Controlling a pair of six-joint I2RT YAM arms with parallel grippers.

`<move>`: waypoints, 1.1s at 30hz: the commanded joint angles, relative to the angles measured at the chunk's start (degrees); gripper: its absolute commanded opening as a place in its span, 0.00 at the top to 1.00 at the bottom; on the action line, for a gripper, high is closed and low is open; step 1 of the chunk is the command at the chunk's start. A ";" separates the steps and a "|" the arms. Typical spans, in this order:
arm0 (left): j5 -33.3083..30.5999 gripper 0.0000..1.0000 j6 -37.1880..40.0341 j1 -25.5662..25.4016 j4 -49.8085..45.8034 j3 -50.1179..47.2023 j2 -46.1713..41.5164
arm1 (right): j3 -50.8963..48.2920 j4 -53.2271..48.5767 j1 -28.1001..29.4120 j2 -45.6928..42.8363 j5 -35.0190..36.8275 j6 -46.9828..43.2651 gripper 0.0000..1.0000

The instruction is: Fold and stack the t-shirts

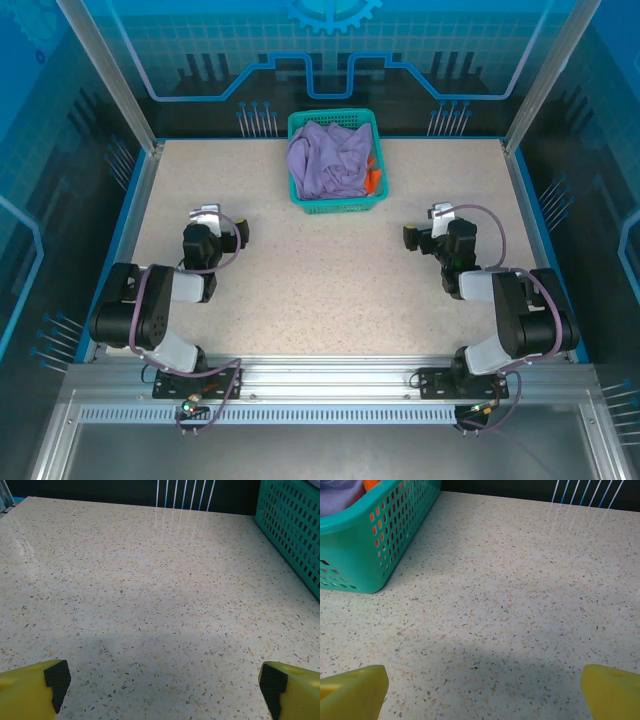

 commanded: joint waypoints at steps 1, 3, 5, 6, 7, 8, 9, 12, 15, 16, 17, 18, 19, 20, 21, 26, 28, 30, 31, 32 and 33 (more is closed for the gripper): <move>0.17 0.01 0.62 -0.17 0.13 0.13 -0.56 | 1.26 -0.40 -0.59 0.00 -0.56 -0.38 0.00; 0.24 0.01 0.62 -0.17 0.16 0.13 -0.57 | 1.26 -0.40 -0.56 -0.01 -0.55 -0.41 0.00; 0.19 0.01 0.66 -0.17 0.18 0.14 -0.54 | 1.30 -0.40 -0.55 0.00 -0.57 -0.36 0.00; 0.21 0.01 0.64 -0.16 0.15 0.11 -0.57 | 1.26 -0.44 -0.55 -0.01 -0.59 -0.43 0.00; 0.03 0.01 0.71 -0.36 0.13 0.10 -0.52 | 1.24 -0.40 -0.58 0.02 -0.55 -0.47 0.00; -0.66 0.01 0.99 -0.71 0.14 0.13 -0.53 | 1.28 -0.40 -0.55 0.01 -0.57 -0.39 0.00; -0.49 0.01 1.30 -0.86 0.12 0.20 -0.51 | 1.24 -0.40 -0.55 0.01 -0.55 -0.40 0.00; -0.16 0.01 1.32 -0.87 0.01 0.34 -0.44 | 1.28 -0.40 -0.55 0.00 -0.55 -0.38 0.00; -0.16 0.01 1.32 -0.87 0.02 0.30 -0.50 | 1.28 -0.49 -0.64 0.07 -0.63 -0.41 0.00; -0.23 0.01 1.32 -0.87 -0.05 0.30 -0.51 | 1.28 -0.48 -0.67 0.04 -0.64 -0.39 0.00; -0.16 0.01 1.32 -0.87 0.00 0.30 -0.45 | 1.33 -0.49 -0.64 0.05 -0.64 -0.36 0.00; -0.16 0.01 1.32 -0.87 -0.02 0.28 -0.44 | 1.28 -0.45 -0.61 0.04 -0.64 -0.36 0.00; -0.16 0.01 1.32 -0.87 -0.01 0.33 -0.50 | 1.28 -0.49 -0.59 0.02 -0.64 -0.39 0.00; -0.17 0.01 1.28 -0.87 -0.14 0.30 -0.50 | 1.28 -0.48 -0.66 0.03 -0.64 -0.37 0.00; -0.16 0.01 1.32 -0.87 -0.04 0.30 -0.47 | 1.28 -0.48 -0.62 0.06 -0.64 -0.41 0.00; -0.31 0.01 1.37 -0.91 -0.02 0.26 -0.47 | 1.26 -0.46 -0.55 0.03 -0.57 -0.34 0.00; -0.42 0.01 1.32 -1.04 0.02 0.25 -0.46 | 1.24 -0.31 -0.47 0.01 -0.37 -0.49 0.00; 0.19 0.01 1.51 -1.04 -0.49 0.02 -1.79 | 1.04 0.09 -0.25 -0.18 0.66 -0.49 0.00; -0.87 0.01 1.71 -1.40 -2.41 -0.18 -4.32 | 1.09 -1.01 0.72 -1.68 3.87 -0.25 0.00; -3.92 0.01 1.63 -2.17 -6.30 0.40 -7.65 | 1.18 -3.70 1.86 -4.78 6.90 -0.71 0.00; -6.24 0.01 1.70 -2.93 -9.76 1.27 -10.43 | 1.16 -5.92 2.85 -8.05 9.34 -0.79 0.00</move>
